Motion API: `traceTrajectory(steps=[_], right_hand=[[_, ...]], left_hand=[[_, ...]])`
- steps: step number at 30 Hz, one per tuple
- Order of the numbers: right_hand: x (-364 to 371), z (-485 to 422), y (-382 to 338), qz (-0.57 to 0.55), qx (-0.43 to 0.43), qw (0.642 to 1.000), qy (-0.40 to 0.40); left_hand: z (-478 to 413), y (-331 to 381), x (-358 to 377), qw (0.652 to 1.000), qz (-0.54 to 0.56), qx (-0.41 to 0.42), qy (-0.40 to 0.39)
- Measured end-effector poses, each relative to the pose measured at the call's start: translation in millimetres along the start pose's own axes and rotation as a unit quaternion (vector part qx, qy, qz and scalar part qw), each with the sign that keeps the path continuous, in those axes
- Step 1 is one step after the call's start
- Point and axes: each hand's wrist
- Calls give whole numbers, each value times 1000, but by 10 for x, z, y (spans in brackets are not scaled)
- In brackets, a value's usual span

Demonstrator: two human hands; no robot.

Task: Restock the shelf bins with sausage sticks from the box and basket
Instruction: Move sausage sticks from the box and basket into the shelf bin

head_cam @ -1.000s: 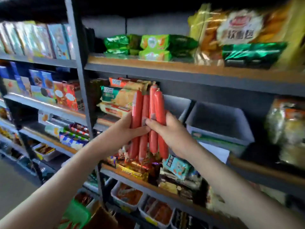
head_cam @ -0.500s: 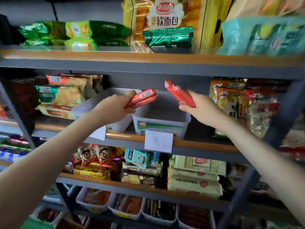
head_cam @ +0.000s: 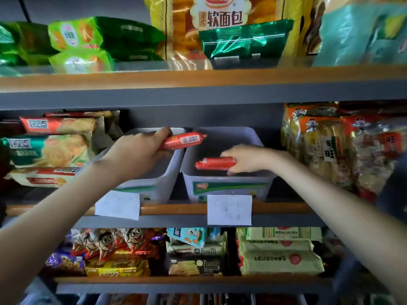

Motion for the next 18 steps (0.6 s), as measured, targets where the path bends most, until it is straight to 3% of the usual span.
traceTrajectory(steps=[2,5,10,12,14,18], right_hand=[[-1,-51,11,17,-5,998,-60],[-55,-27,47,-85,22,993,-82],[-298,229,224,-141,93,978,122],[-345,366,259,-211,99,959,159],[-333,480,247,-249,97,955,131],[-170,555,229,-82,100,992,9]], left_hand=[[-86,-45,52,999,31,24,-7],[-225,1,121,997,41,63,-15],[-509,259,266,990,66,84,-89],[-616,392,355,982,107,98,-119],[-708,547,456,973,132,118,-150],[-802,816,615,943,170,184,-221]])
Point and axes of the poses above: each hand's wrist, its own z-axis away from the middle knuckle, its own x-axis out of the palm, y = z × x, and after that the axes turned 9 degrees about z, right-handed
